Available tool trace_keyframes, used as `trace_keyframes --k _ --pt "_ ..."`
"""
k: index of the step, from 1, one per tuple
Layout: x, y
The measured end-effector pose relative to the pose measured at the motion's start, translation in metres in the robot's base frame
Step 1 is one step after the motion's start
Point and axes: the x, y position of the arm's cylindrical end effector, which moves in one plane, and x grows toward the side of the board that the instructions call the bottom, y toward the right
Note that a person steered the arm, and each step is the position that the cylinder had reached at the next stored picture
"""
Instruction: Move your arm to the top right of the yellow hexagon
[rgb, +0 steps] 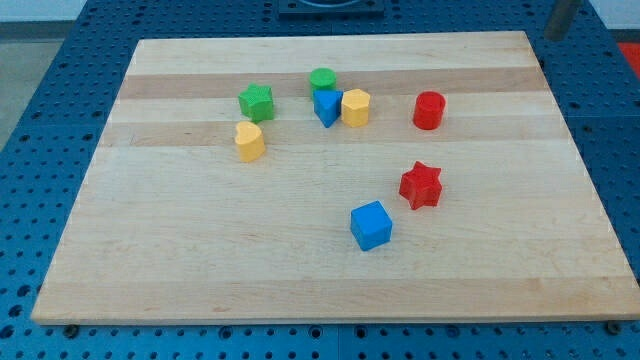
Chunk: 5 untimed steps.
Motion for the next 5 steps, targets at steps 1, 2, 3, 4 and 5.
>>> trace_keyframes --k 1,2,3,4,5 --pt "0.0 -0.002" --pt "0.0 -0.039" --pt "0.002 -0.094" --pt "0.002 -0.144" --pt "0.002 -0.158"
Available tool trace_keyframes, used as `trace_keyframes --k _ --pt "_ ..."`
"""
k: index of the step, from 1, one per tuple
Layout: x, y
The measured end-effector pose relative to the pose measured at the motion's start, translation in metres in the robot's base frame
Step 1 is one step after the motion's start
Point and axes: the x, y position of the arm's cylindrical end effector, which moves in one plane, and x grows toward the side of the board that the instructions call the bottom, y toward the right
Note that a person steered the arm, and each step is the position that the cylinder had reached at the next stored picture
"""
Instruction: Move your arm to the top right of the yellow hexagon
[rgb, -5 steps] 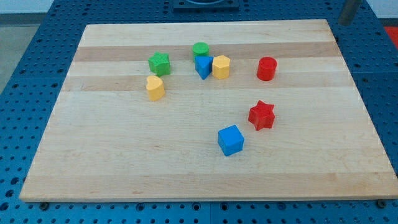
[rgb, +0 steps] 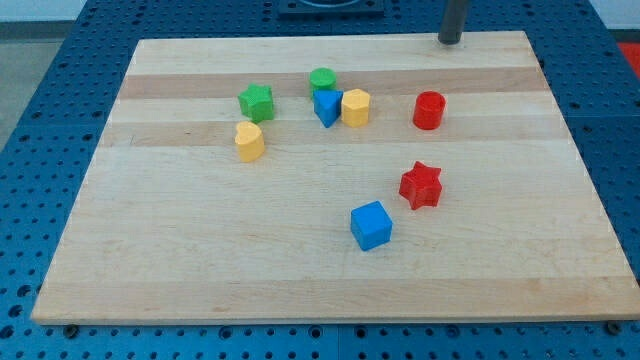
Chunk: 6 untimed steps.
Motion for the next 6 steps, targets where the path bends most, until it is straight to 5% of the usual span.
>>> trace_keyframes --k 4,6 --pt "0.0 -0.011" --pt "0.017 -0.097"
